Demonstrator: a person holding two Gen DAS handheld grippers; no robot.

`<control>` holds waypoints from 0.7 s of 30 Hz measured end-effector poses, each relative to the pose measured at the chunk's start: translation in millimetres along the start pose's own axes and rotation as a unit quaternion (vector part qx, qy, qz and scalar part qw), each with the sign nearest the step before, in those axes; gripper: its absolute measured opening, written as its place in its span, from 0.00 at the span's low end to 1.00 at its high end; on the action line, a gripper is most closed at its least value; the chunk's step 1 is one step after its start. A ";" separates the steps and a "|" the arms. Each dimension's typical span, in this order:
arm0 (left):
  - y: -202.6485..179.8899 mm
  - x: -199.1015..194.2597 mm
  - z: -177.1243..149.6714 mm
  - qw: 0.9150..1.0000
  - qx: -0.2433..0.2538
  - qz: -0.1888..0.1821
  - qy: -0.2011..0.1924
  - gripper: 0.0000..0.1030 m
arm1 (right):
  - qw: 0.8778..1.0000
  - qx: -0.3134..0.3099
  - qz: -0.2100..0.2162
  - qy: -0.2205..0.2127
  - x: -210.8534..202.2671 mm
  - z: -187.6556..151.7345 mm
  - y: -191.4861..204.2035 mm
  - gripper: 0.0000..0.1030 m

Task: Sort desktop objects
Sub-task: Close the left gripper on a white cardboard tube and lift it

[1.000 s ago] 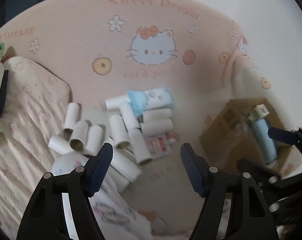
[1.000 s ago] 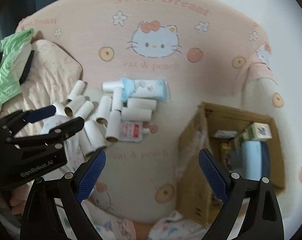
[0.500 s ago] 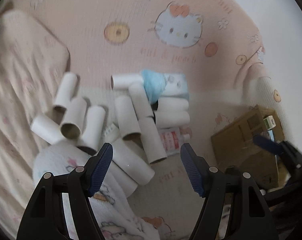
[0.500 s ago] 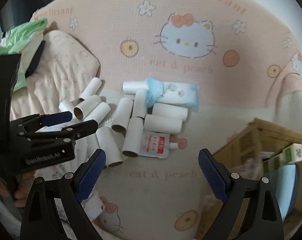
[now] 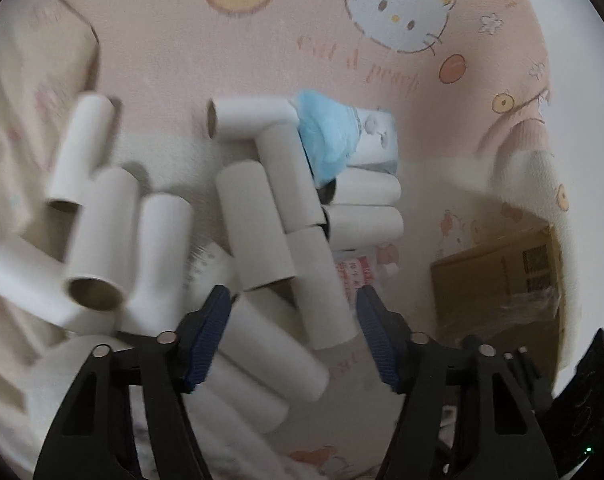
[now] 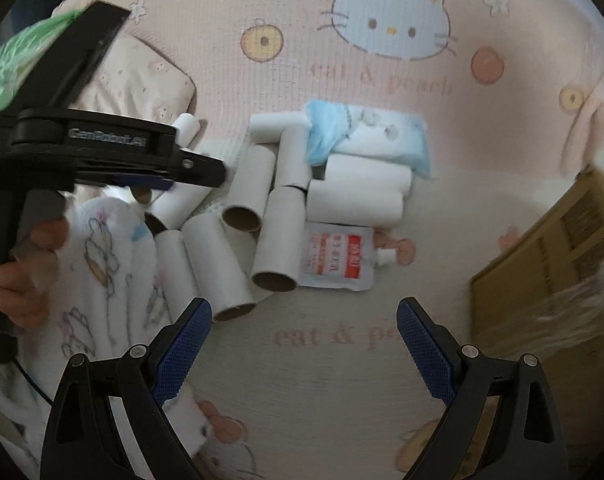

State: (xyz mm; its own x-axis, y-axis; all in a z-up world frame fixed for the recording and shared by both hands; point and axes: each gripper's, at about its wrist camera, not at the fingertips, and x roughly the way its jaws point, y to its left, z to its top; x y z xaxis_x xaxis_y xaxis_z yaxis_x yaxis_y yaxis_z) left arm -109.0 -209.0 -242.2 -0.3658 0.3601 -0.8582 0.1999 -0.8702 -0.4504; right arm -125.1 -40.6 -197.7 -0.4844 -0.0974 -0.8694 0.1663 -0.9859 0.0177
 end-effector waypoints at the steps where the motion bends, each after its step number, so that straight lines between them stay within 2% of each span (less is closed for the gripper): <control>1: -1.0 6.3 -1.3 1.000 -0.010 -0.009 0.009 0.63 | 1.000 0.009 0.006 -0.001 3.1 1.3 -1.8 0.90; 6: -9.6 34.1 -4.9 0.998 -0.026 -0.028 0.043 0.63 | 0.998 0.055 0.028 0.013 31.4 14.2 -18.0 0.86; 11: -1.2 58.0 -1.2 0.994 -0.067 -0.041 0.075 0.58 | 0.997 0.063 0.040 0.037 58.1 22.7 -27.9 0.73; 14: 2.0 66.8 6.2 0.991 -0.085 -0.046 0.089 0.58 | 0.995 0.067 0.052 0.046 69.6 24.9 -32.2 0.72; 16: 1.8 76.0 10.8 0.990 -0.087 -0.034 0.103 0.57 | 0.994 0.071 0.064 0.052 74.8 26.0 -34.2 0.72; 18: -3.7 78.3 15.7 0.992 -0.081 -0.028 0.097 0.56 | 0.994 0.071 0.071 0.054 78.2 28.2 -34.3 0.72; 21: -9.9 84.2 19.7 0.992 -0.067 -0.005 0.111 0.56 | 0.994 0.059 0.075 0.056 80.2 28.7 -29.9 0.68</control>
State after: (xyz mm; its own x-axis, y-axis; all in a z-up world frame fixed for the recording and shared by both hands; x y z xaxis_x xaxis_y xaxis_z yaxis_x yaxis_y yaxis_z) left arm -159.8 -176.7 -305.2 -0.1631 0.4469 -0.8796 0.3224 -0.8184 -0.4757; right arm -193.6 -22.8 -253.7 -0.3625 -0.2352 -0.9018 0.1241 -0.9712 0.2034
